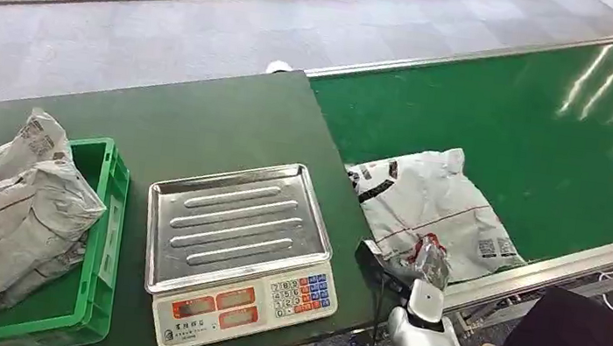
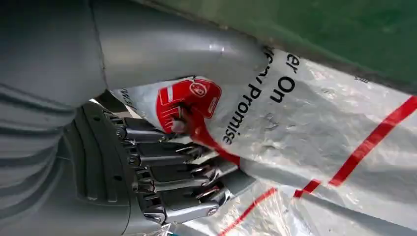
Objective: Moved the parcel from conveyor to table for the left to box.
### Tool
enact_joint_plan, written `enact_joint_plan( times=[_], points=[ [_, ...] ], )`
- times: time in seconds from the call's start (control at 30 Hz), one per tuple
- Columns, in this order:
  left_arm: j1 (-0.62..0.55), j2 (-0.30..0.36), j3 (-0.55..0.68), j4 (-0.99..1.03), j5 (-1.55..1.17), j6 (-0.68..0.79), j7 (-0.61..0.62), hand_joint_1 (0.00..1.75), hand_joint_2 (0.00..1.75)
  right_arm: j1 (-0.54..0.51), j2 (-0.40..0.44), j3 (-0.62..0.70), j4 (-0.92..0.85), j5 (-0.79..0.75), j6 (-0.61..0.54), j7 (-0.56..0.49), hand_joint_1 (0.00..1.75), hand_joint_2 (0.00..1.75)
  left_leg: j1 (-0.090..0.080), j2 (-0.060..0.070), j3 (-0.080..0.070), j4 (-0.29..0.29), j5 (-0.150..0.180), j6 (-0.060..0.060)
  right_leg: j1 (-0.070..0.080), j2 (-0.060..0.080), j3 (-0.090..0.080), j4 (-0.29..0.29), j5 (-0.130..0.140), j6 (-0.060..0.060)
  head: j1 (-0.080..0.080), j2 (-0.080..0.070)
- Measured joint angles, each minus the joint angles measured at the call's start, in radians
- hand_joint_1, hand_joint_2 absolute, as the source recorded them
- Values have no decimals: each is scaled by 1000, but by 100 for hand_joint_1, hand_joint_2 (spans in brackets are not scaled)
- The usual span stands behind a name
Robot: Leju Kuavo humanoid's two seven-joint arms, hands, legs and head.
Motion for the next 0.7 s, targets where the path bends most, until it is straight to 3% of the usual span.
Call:
enact_joint_plan(
  times=[0.3, 0.43, 0.47, 0.57, 0.63, 0.7],
  points=[
    [9, 0, 0, -34, 0, 7, 0, 0, 175, 0, -1, -4, -23, 13, -33, 40, 175, 175, 0, -2, 14, 0, -1, 5, -2, -1, 16, -2, -2, 4, 0, 0],
    [27, 0, 0, -52, 0, 8, -1, 0, 175, 78, 23, -4, -190, 20, -40, 77, 175, 175, -2, -16, 13, 1, 7, 6, -5, -14, 13, -1, 2, 8, 0, 0],
    [33, 0, 0, -55, 0, 11, 0, 0, 175, 99, 31, -3, -247, 20, -78, 83, 175, 175, -3, -20, 9, 1, 9, 5, -6, -17, 9, 0, 3, 9, 0, 0],
    [45, -1, 0, -60, 6, 5, 0, 0, 175, 170, 65, -1, -478, 14, -338, 31, 175, 175, -4, -27, 0, 1, 10, 4, -7, -24, 1, 0, 2, 8, 0, 0],
    [45, -2, 0, -57, 14, 4, 0, 0, 175, 210, 94, -1, -659, -56, -521, -75, 175, 175, -4, -27, -3, 1, 10, 4, -6, -23, -2, 0, 1, 8, 0, 0],
    [44, -2, 0, -51, 14, 5, 0, 0, 175, 246, 122, -2, -813, -109, -600, -155, 175, 175, -4, -27, -4, 1, 8, 3, -6, -23, -3, 0, -1, 7, 0, 0]
  ],
)
